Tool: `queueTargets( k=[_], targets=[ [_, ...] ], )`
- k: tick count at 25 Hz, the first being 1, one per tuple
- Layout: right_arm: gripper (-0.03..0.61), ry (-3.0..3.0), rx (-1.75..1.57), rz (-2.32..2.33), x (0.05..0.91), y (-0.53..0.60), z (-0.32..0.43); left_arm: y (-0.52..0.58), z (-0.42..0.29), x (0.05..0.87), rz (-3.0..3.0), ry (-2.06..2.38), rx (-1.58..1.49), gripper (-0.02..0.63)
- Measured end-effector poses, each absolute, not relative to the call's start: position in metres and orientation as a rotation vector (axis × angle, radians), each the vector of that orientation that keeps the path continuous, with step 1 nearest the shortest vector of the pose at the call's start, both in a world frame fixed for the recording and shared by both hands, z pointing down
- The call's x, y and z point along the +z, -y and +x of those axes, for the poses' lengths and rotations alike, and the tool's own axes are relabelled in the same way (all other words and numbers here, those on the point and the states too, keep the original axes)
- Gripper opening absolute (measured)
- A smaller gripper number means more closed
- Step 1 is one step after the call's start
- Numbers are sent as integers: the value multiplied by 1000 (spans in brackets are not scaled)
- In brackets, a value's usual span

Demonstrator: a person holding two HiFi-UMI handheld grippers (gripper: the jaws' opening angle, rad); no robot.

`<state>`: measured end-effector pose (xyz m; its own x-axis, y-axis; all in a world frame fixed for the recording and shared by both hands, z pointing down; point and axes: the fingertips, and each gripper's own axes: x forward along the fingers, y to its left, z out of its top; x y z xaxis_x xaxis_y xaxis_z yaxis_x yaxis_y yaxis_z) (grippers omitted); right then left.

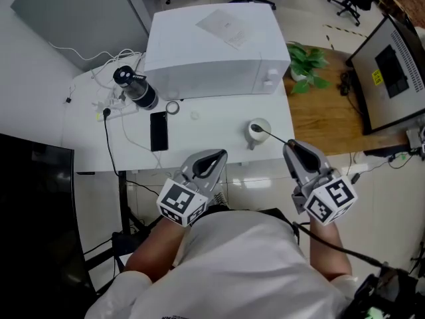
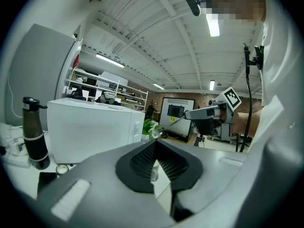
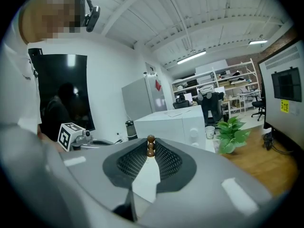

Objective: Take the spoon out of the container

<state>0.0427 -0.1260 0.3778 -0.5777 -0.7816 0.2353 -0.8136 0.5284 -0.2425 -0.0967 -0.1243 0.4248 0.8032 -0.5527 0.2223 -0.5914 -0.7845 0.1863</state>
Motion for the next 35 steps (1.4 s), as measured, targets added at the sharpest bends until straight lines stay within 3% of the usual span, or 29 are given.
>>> queueTargets(
  k=[19, 35],
  targets=[
    [55, 2787, 509, 1147, 380, -14, 133, -16, 6, 416, 2673, 1127, 190, 5],
    [57, 2785, 540, 1206, 382, -49, 130, -56, 4, 415, 2693, 1032, 279, 3]
  ],
)
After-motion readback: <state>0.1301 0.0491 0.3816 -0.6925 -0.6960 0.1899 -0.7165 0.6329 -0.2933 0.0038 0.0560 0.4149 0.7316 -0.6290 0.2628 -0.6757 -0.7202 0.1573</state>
